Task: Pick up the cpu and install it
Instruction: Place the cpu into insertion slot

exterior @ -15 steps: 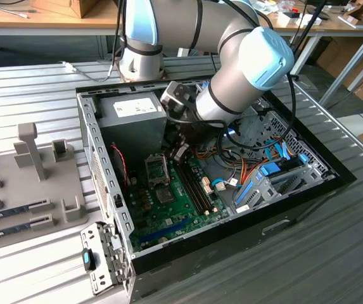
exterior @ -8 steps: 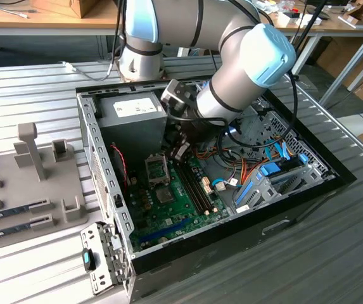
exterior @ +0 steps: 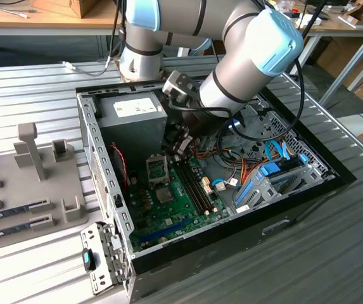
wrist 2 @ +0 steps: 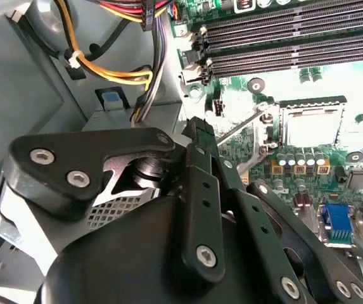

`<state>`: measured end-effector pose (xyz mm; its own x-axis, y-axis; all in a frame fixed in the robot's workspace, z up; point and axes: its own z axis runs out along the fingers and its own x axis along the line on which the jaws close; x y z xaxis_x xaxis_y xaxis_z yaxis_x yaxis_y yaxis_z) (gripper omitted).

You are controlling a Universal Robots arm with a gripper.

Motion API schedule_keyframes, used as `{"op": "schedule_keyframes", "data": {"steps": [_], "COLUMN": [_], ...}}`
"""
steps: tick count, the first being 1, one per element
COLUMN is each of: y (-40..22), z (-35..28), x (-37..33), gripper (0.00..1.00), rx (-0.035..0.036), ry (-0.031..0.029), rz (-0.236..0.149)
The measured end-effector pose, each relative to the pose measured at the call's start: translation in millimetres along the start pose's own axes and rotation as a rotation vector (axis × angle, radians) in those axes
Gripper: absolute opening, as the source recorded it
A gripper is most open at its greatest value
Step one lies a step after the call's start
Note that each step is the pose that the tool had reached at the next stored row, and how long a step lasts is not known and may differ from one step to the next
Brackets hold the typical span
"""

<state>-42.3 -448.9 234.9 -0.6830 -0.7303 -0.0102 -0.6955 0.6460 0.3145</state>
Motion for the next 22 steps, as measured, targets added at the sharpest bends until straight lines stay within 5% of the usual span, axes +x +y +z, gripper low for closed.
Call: {"op": "schedule_keyframes", "data": {"steps": [4,6,7,9,11,18,22], "y": [1.0,0.6,0.4,0.2,-0.7,-15.0,-15.8], "z": [-4.2,-4.6,-4.6,-4.7,-4.7,-9.6,-10.0], "x": [0.1,0.6,0.8,1.1,1.0,12.4,12.5], "gripper": [0.11,0.11,0.11,0.11,0.11,0.11,0.11], "rx": [0.0014,0.0133,0.038,0.0654,0.0821,0.0814,0.0809], "ry": [0.0011,0.0135,0.0392,0.0683,0.0874,0.0949,0.0956], "rz": [0.001,0.004,0.013,0.022,0.028,0.03,0.03]}}
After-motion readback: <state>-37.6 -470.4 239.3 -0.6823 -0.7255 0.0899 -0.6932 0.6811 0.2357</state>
